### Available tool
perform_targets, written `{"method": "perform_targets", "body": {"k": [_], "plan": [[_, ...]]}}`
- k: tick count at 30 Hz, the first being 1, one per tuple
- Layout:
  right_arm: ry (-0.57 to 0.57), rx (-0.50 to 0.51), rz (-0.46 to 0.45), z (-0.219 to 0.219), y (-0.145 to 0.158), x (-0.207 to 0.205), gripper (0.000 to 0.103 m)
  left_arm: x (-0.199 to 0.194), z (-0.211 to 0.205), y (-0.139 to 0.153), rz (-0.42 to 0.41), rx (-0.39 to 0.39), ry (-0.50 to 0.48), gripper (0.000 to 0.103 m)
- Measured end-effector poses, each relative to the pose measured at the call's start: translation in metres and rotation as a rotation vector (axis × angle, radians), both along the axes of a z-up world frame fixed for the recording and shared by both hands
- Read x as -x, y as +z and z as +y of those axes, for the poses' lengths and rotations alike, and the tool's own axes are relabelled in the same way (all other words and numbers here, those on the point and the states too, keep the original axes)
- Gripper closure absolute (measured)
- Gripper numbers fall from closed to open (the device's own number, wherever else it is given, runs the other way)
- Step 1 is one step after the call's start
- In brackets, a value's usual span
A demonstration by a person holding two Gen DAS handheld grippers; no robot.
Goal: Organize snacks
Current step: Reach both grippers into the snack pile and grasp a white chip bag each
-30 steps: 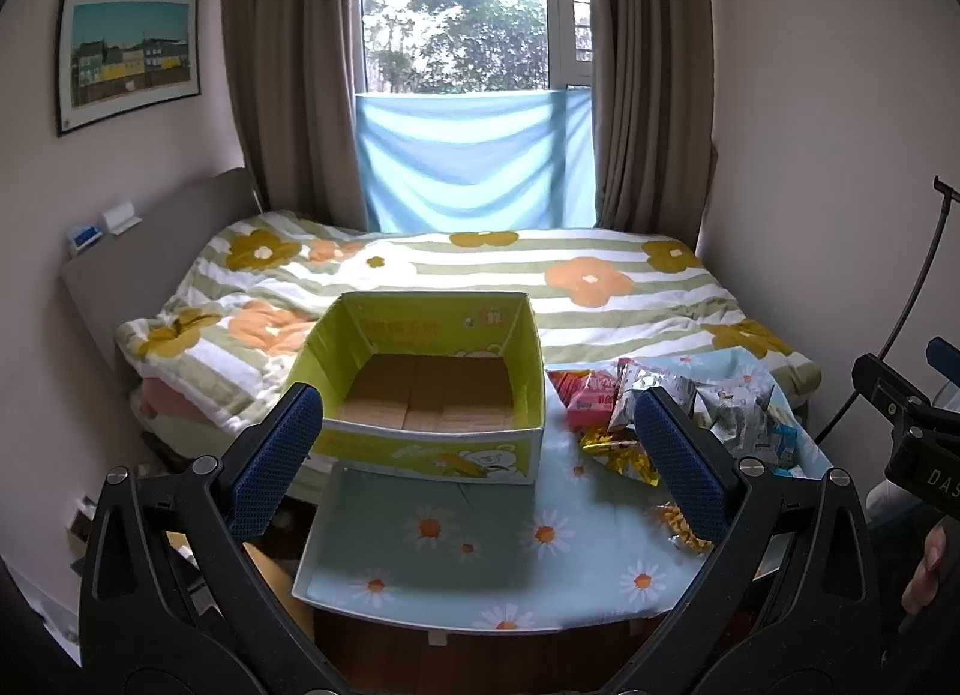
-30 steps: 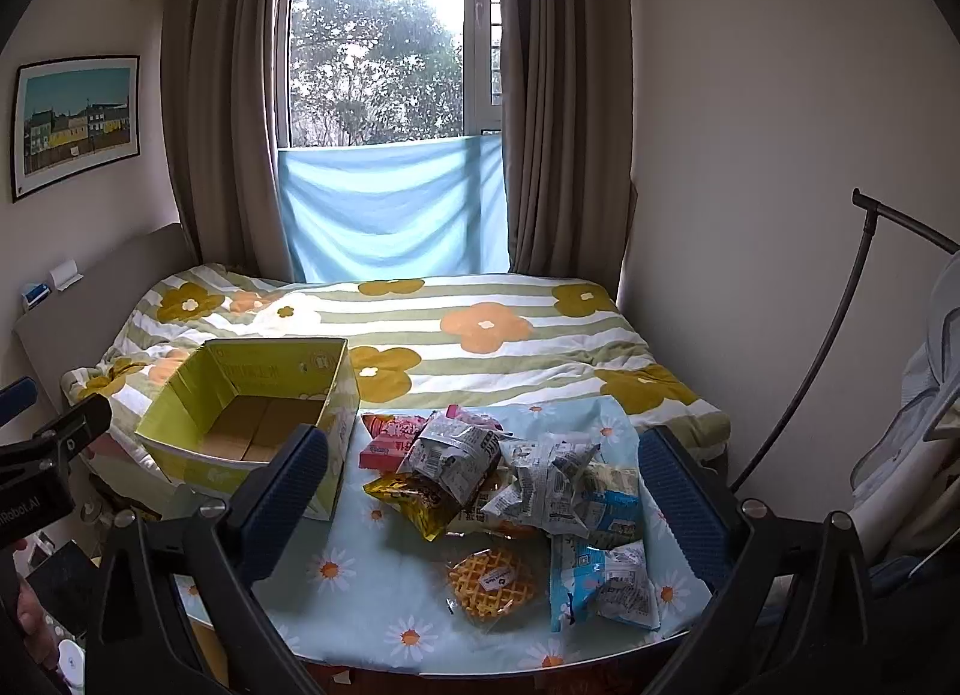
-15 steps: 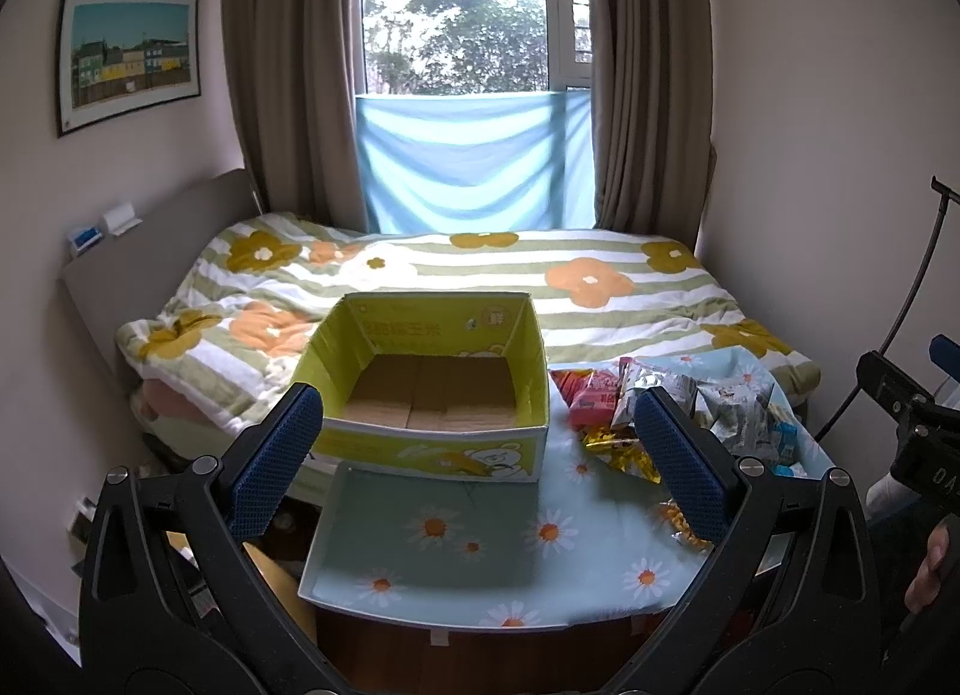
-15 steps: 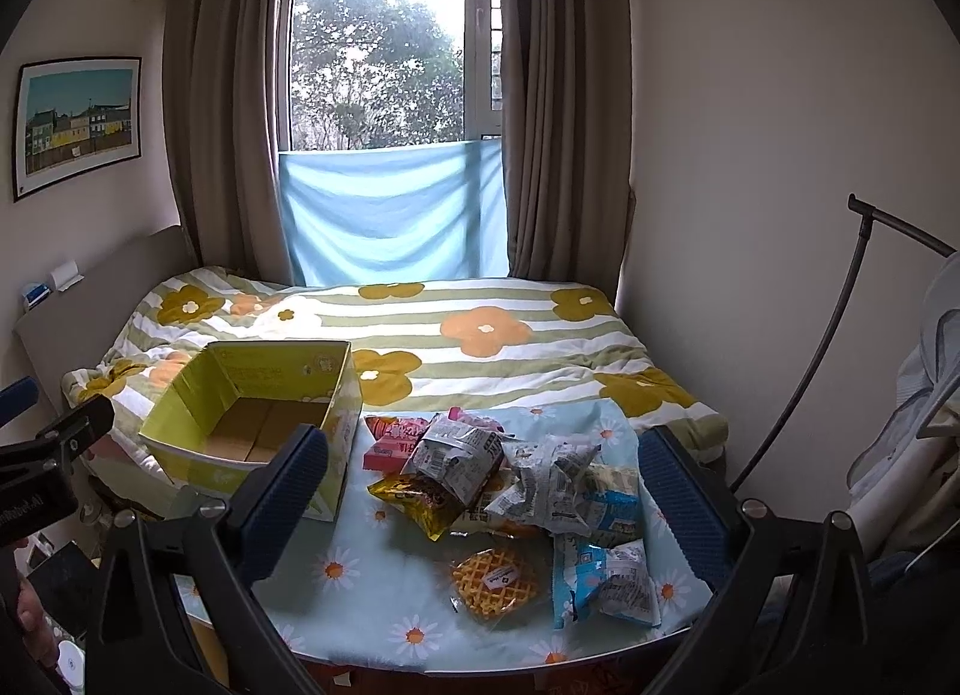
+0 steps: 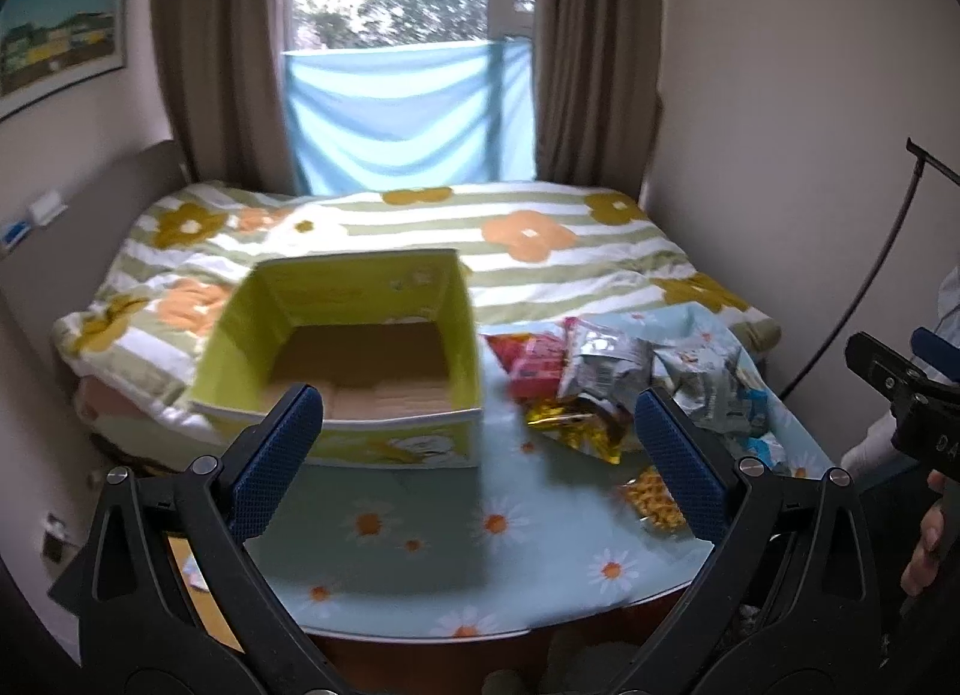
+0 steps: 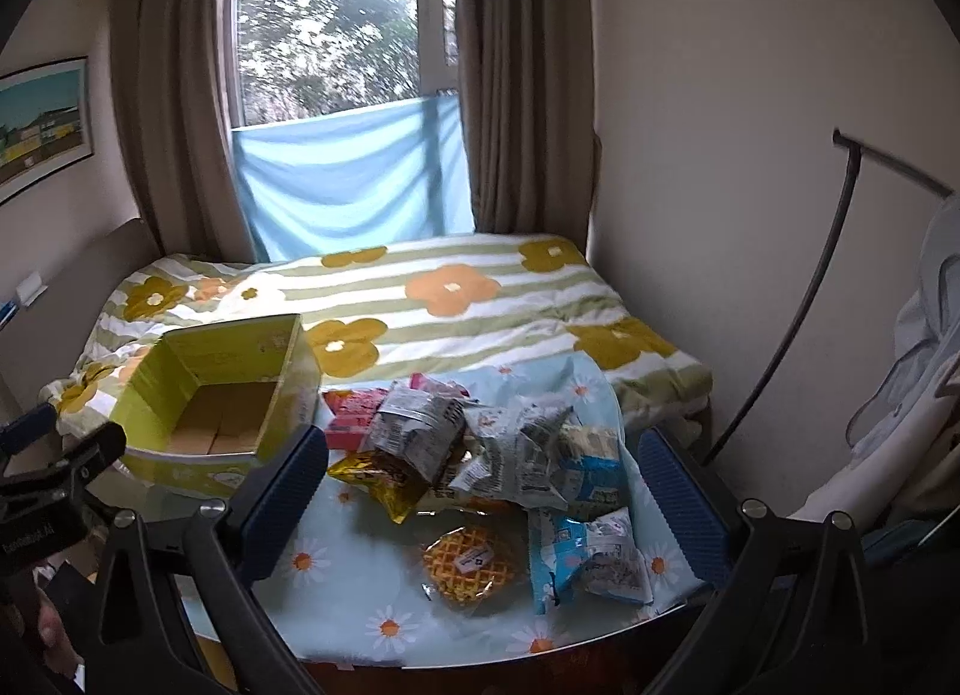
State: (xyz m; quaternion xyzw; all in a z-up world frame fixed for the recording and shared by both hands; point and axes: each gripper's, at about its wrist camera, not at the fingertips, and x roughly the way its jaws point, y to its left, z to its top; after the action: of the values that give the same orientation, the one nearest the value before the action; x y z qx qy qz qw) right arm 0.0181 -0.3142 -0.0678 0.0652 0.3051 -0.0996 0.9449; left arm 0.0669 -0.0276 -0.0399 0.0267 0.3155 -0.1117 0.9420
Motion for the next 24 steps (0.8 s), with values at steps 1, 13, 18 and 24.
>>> {"method": "perform_targets", "body": {"k": [1,13,18,24], "plan": [[-0.003,-0.008,0.007,-0.003,-0.002,-0.003,0.000,-0.011,-0.010,-0.005,0.017,-0.002,-0.022,0.000],[0.005,-0.174,0.210,-0.080,-0.085,-0.094,0.000,-0.122,-0.122,-0.084,0.217,-0.083,-0.198,0.000],[0.055,-0.243,0.309,-0.100,-0.124,-0.126,0.000,-0.164,-0.166,-0.129,0.307,-0.148,-0.256,0.000],[0.146,-0.268,0.386,-0.105,-0.163,-0.149,0.000,-0.196,-0.193,-0.166,0.377,-0.204,-0.285,0.000]]}}
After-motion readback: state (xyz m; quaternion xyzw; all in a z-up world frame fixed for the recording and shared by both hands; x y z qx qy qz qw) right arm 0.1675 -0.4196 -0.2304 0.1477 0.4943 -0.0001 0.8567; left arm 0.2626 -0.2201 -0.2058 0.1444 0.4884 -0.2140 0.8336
